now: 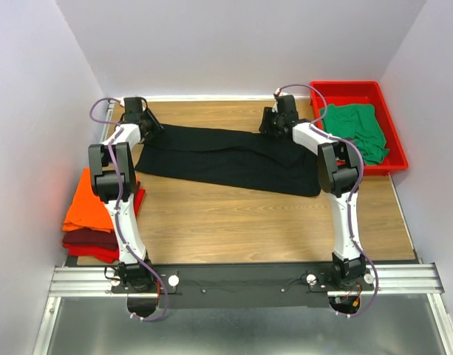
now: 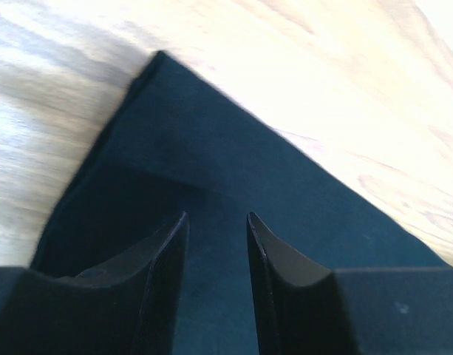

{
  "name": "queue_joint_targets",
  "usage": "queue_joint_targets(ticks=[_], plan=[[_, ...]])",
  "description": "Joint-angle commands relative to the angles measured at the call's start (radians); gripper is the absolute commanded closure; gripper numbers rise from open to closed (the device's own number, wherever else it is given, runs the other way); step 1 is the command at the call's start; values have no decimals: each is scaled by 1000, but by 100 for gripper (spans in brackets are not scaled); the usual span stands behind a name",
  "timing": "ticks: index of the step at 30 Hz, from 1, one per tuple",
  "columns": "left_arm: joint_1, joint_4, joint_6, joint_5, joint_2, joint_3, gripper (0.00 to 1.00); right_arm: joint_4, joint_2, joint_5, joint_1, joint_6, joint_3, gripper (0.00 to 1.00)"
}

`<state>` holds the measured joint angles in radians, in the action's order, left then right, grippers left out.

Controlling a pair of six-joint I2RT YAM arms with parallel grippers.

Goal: Fold and stack the t-shirts
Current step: Fold the tshirt

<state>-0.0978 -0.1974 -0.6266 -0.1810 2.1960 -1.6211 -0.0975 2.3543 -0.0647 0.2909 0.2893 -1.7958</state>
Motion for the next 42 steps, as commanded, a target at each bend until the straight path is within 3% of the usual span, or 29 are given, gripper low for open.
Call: queue_joint_targets(ticks=[1,6,16,31,42], plan=[[4,38,5,-64,-123,16,54,1,-12,9,17,-10,-14,50],[4,39,-2,-80,-206,46,54,2,-32,2,21,2,7,71],[50,10,-1,-71,-327,112,54,12,-108,12,25,25,68,98],[90,-7,4,-118,-407,190,54,19,-289,5,70,100,263,100],[108,-19,22,-126,-390,190,54,41,-438,91,159,194,475,100]])
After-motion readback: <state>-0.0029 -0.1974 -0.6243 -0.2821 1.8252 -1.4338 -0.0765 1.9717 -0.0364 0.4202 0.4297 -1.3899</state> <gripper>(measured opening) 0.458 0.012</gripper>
